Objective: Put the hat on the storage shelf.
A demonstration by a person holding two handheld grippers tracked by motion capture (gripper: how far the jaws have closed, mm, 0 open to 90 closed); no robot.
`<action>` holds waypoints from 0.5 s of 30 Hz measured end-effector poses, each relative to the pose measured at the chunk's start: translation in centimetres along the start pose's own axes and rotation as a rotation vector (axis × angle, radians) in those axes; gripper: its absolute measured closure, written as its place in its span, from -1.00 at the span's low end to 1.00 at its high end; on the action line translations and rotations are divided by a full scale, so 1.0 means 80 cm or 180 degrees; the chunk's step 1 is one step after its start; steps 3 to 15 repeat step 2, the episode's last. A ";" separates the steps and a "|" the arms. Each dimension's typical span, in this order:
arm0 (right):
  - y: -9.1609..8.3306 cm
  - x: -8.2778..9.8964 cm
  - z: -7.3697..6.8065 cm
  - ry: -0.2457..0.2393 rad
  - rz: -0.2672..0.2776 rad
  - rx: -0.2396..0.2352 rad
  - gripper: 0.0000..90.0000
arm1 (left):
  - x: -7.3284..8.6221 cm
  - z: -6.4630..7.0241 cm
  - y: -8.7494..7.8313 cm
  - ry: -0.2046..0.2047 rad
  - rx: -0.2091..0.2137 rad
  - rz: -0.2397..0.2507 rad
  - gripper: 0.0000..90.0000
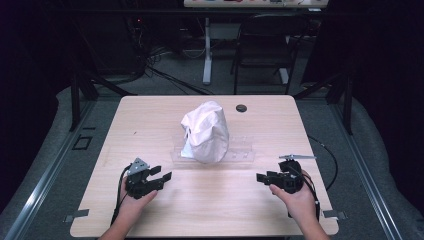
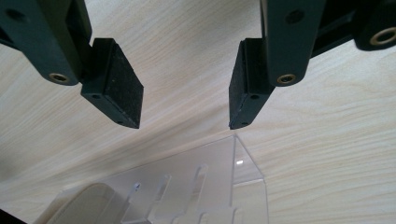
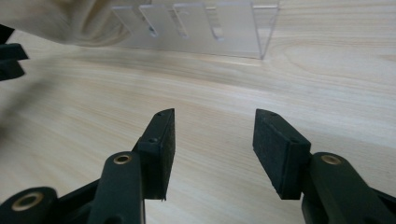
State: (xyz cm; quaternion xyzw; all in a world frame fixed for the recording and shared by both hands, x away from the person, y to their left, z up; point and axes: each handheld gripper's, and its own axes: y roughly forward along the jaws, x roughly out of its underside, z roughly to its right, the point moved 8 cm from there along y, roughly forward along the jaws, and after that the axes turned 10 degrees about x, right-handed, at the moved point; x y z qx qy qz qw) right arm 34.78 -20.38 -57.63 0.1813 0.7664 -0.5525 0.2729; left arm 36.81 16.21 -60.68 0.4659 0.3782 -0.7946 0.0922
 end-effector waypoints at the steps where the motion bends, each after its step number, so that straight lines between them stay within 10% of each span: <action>1: 0.001 0.003 0.002 -0.0025 0.0069 0.0040 0.09 | 0.000 0.001 0.000 0.0036 0.0012 -0.0038 0.01; 15: 0.004 0.009 0.006 -0.0044 0.0179 0.0092 0.09 | 0.000 0.003 0.002 0.0031 0.0012 -0.0010 0.01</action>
